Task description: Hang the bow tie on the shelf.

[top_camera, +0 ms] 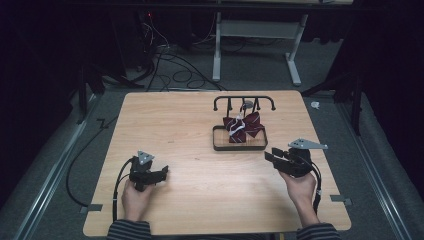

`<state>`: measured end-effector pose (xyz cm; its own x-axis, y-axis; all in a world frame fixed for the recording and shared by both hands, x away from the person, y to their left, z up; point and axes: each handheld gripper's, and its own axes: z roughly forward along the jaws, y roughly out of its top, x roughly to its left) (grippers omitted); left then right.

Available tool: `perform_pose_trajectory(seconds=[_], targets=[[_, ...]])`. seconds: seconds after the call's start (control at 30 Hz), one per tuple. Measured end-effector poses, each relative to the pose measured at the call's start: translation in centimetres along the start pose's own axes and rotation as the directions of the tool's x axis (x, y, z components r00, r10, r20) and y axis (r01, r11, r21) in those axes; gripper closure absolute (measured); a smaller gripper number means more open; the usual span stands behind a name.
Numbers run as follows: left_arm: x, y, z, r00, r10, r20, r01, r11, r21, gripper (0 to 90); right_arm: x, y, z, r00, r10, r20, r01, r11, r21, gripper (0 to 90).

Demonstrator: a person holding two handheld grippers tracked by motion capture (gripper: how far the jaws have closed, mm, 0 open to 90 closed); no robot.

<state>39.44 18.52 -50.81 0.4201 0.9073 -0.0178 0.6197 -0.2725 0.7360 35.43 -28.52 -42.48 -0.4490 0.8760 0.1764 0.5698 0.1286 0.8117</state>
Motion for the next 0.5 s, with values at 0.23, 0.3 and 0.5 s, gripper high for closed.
perform_pose_trajectory(seconds=[0.23, 0.3, 0.5], targets=[[0.0, 0.0, 0.0, 1.0, 0.0, 0.0, 0.0, 1.0, 0.0, 21.9, 0.2, -0.5, 1.0, 0.9999, 0.003, -0.012, -0.003, 1.0, 0.02, 61.6], [0.0, 0.0, 0.0, 1.0, 0.0, 0.0, 0.0, 1.0, 0.0, 21.9, 0.3, -0.6, 1.1, 0.9999, 0.008, -0.013, -0.008, 1.0, 0.025, 61.6], [0.0, 0.0, 0.0, 1.0, 0.0, 0.0, 0.0, 1.0, 0.0, 21.9, 0.5, -0.9, 1.6, 0.9999, 0.005, -0.015, -0.005, 0.999, 0.038, 61.5]])
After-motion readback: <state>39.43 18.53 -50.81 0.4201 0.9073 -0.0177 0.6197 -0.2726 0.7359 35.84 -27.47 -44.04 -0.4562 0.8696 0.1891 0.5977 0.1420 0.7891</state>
